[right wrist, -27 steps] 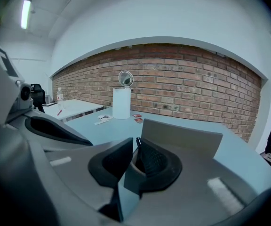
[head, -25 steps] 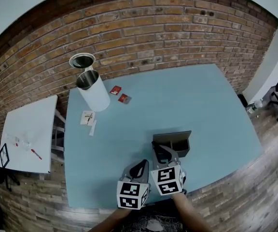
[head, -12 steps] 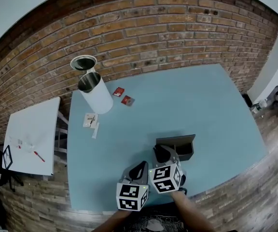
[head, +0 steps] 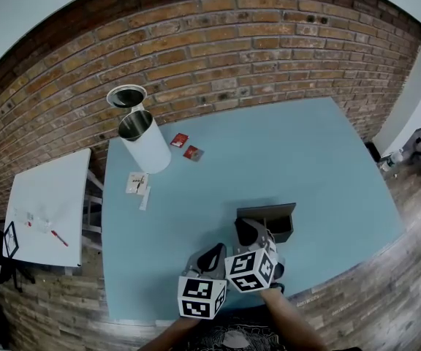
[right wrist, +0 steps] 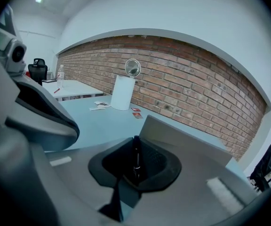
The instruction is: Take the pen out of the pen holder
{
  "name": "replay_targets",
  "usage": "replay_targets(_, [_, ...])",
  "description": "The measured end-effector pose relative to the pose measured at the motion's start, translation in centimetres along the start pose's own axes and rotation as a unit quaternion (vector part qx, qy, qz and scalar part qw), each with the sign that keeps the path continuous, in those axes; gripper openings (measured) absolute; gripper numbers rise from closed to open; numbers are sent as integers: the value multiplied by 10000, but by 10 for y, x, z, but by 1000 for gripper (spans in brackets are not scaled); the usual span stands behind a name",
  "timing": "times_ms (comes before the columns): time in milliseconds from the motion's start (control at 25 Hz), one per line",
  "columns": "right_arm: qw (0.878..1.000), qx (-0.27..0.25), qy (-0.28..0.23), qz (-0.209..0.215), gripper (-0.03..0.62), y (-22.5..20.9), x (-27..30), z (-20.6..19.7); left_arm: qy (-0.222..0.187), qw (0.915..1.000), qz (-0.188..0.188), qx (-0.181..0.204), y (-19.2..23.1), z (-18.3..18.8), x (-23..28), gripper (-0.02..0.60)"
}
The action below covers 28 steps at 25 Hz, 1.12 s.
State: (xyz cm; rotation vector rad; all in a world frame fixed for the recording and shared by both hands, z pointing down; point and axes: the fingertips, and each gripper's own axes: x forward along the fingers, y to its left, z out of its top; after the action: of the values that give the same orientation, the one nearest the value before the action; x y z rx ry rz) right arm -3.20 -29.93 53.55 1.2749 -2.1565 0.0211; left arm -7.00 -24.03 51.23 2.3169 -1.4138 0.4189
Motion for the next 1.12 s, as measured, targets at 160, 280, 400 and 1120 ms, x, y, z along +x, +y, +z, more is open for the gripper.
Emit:
replay_targets(160, [9995, 9, -288, -156, 48, -6, -12, 9, -21, 10000, -83, 32, -5, 1, -2, 0])
replay_targets(280, [9976, 35, -618, -296, 48, -11, -25, 21, -38, 9998, -176, 72, -10, 1, -3, 0])
replay_targets(400, [9946, 65, -921, -465, 48, -16, -40, 32, -58, 9996, -271, 113, -15, 1, -5, 0])
replay_targets(1120, [9785, 248, -1785, -1002, 48, -19, -119, 73, -129, 9964, -767, 323, -42, -5, -25, -1])
